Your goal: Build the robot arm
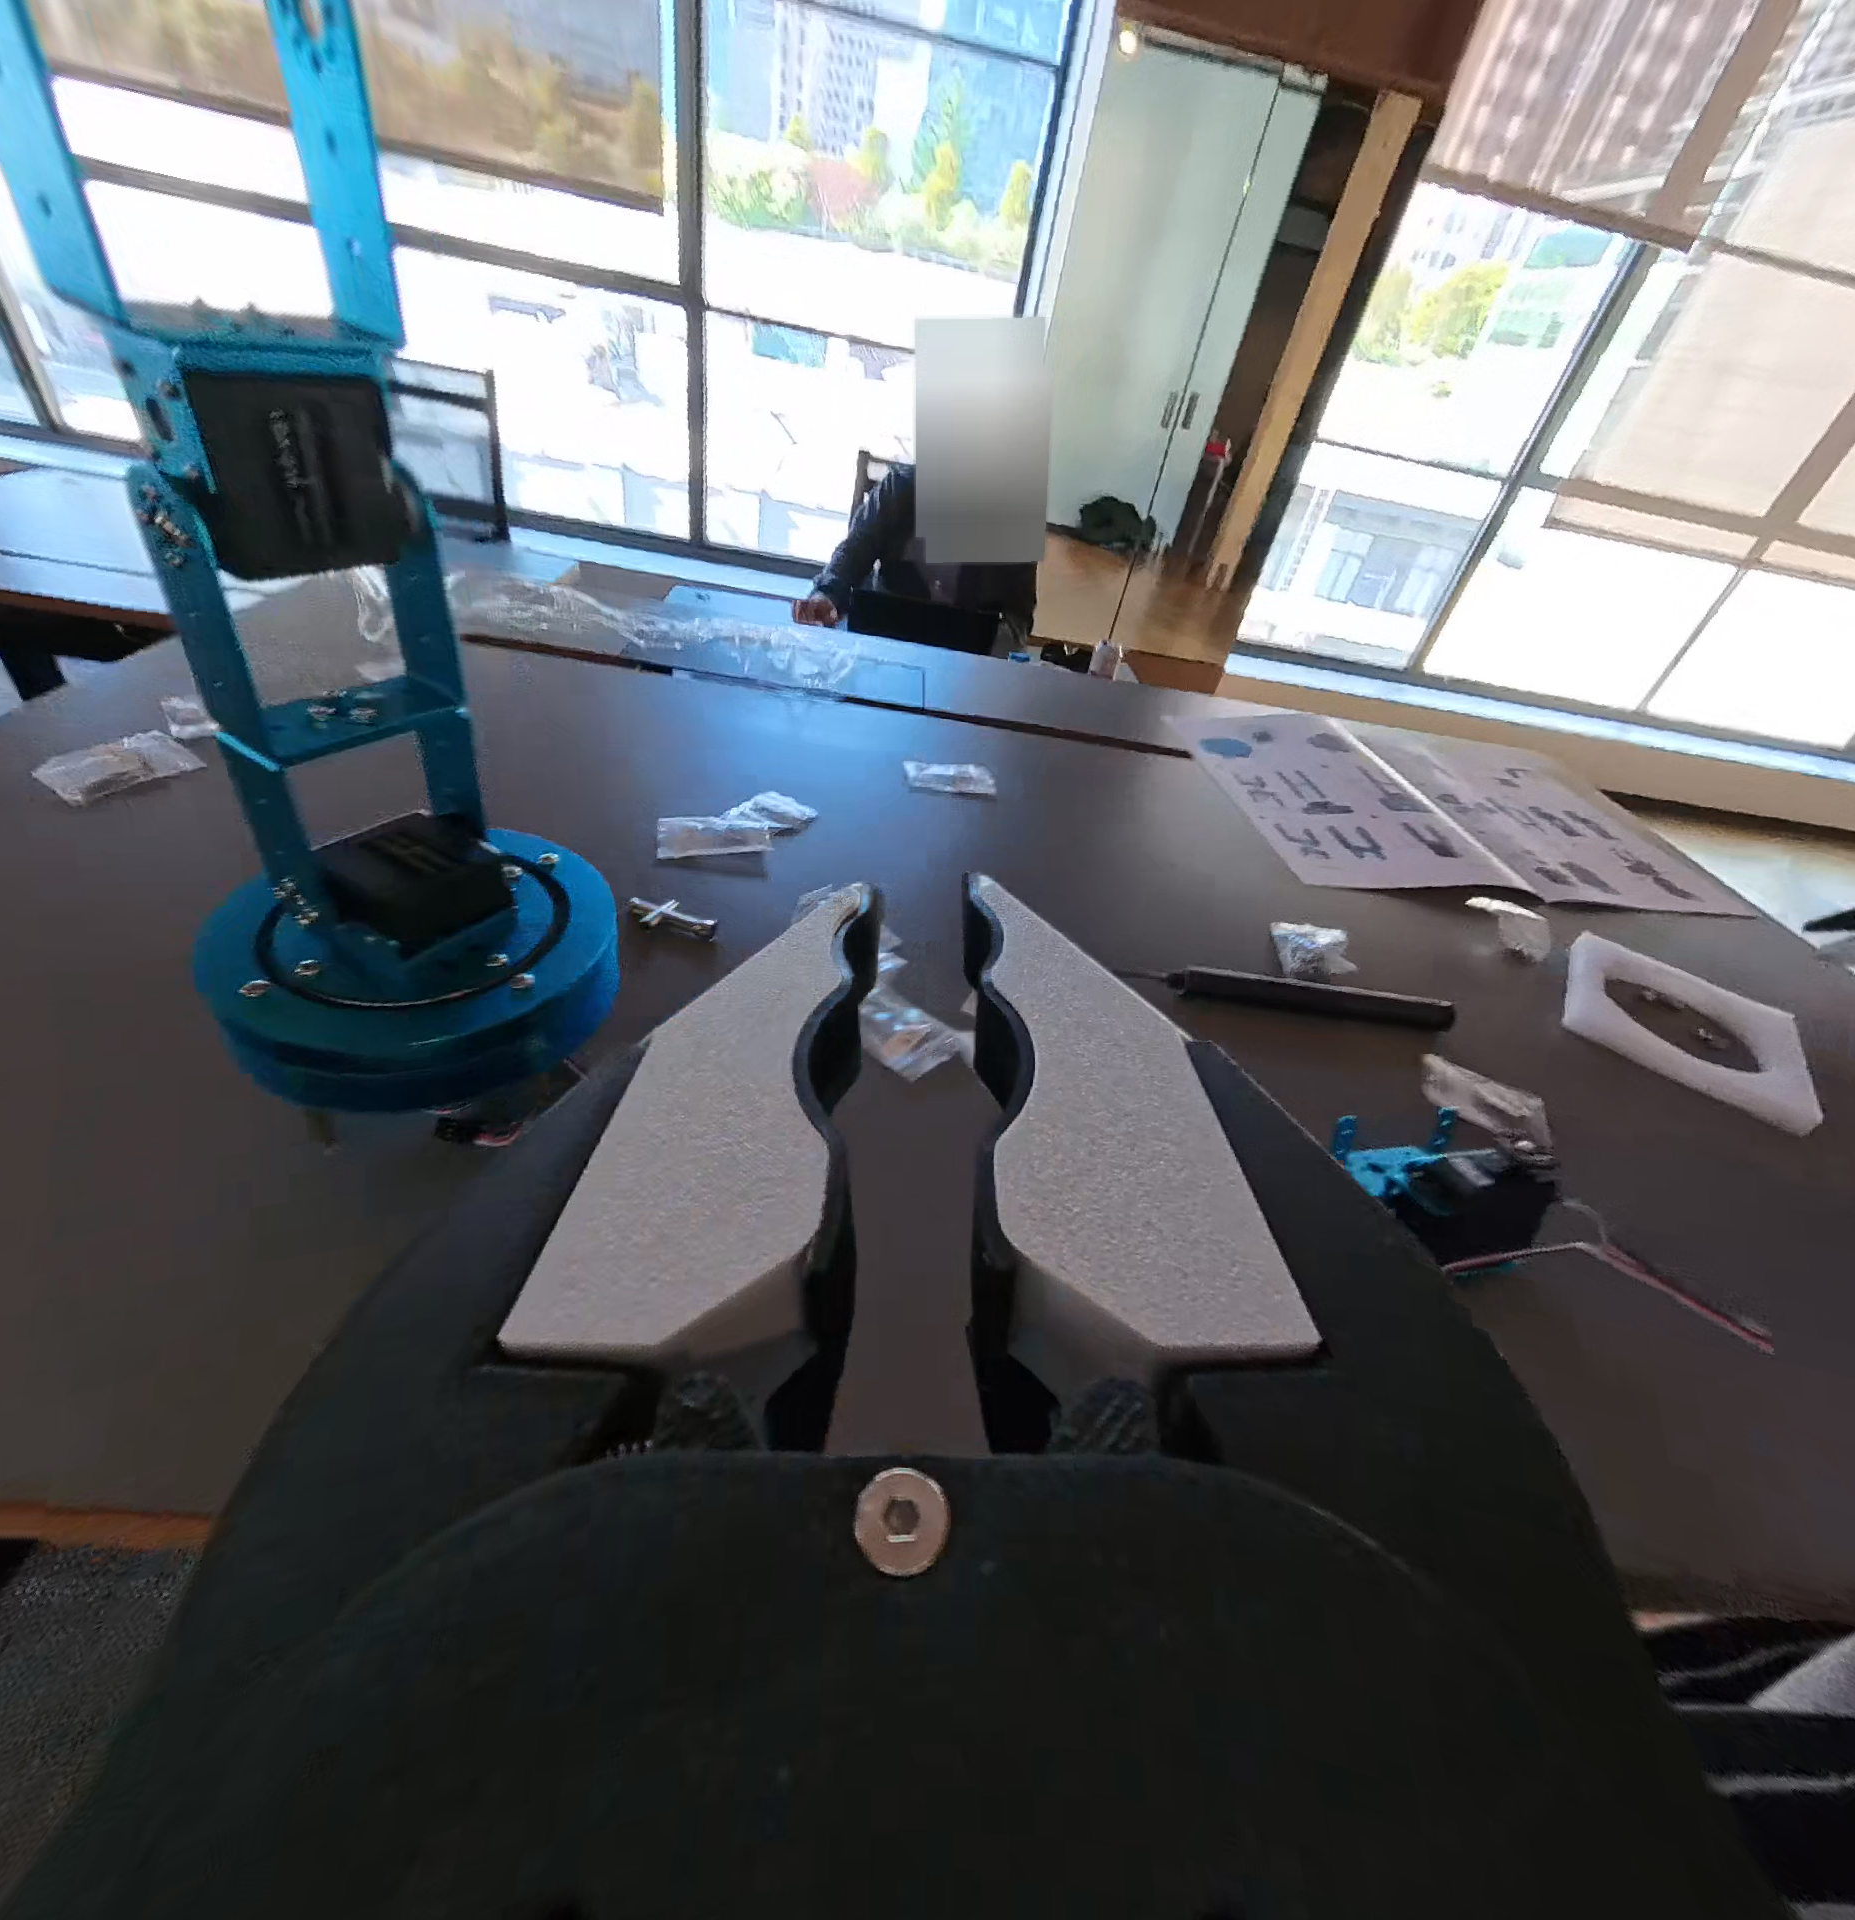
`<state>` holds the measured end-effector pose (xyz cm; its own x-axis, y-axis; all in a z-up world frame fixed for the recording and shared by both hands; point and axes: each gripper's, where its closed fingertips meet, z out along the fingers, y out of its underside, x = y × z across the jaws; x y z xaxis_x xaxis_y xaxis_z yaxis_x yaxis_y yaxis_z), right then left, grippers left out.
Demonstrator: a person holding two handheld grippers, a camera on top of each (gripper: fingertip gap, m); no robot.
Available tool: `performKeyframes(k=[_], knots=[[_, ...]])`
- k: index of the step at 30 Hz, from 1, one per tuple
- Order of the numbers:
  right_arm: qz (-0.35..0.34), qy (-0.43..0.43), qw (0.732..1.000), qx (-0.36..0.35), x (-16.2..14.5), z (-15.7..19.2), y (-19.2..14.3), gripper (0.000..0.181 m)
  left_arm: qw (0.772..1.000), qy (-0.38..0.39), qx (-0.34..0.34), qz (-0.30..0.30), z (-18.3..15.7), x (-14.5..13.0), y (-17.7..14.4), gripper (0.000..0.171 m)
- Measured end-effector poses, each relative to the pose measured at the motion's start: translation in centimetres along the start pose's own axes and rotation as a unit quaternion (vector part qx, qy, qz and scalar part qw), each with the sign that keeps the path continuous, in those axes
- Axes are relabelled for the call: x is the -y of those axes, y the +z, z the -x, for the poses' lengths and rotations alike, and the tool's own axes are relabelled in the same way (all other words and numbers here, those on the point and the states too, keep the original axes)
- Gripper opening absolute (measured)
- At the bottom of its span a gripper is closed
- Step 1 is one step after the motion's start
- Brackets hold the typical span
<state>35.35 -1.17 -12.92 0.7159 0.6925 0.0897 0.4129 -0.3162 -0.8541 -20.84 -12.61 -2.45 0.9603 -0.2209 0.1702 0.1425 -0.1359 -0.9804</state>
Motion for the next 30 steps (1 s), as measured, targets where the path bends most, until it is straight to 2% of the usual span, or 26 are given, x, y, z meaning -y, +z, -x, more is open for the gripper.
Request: performKeyframes(k=[2, 4, 7, 10, 14, 16, 20, 24, 27, 30], knots=[[0.017, -0.027, 0.999, 0.014, -0.5, 0.1, 0.0, 0.023, 1.0, -0.004, 0.015, -0.024, -2.2, 0.1, -0.7, 0.012], [0.011, -0.014, 0.999, 0.05, -0.6, 0.9, 0.1, 0.022, 0.999, -0.024, 0.024, -0.036, -4.4, -0.5, -1.1, 0.011], [-0.038, 0.016, 0.991, 0.125, 0.1, 4.1, -0.2, 0.02, 0.999, -0.039, 0.014, -0.017, -8.3, -1.7, -1.3, 0.011], [-0.068, -0.021, 0.987, 0.142, 0.2, 6.7, -0.5, 0.02, 0.999, -0.026, 0.029, -0.005, -11.8, -2.5, -2.3, 0.01], [-0.137, -0.044, 0.975, 0.172, 1.8, 10.4, -0.6, 0.019, 0.997, -0.019, 0.023, 0.066, -16.3, -6.0, -3.7, 0.01], [-0.167, -0.064, 0.968, 0.179, 2.3, 11.9, -0.5, 0.018, 0.994, -0.009, 0.036, 0.102, -17.3, -7.6, -4.7, 0.01], [-0.186, -0.112, 0.958, 0.189, 2.1, 13.9, -0.4, 0.016, 0.988, 0.002, 0.066, 0.137, -17.4, -8.7, -6.8, 0.01], [-0.195, -0.148, 0.952, 0.185, 1.8, 14.4, -0.8, 0.015, 0.984, -0.012, 0.099, 0.144, -15.1, -9.2, -8.8, 0.012], [-0.202, -0.134, 0.952, 0.187, 2.2, 14.0, -1.3, 0.015, 0.982, -0.025, 0.127, 0.14, -11.3, -9.6, -9.6, 0.015], [-0.199, -0.121, 0.959, 0.164, 2.9, 12.7, -1.7, 0.015, 0.976, -0.009, 0.156, 0.154, -4.8, -9.6, -9.6, 0.026]])
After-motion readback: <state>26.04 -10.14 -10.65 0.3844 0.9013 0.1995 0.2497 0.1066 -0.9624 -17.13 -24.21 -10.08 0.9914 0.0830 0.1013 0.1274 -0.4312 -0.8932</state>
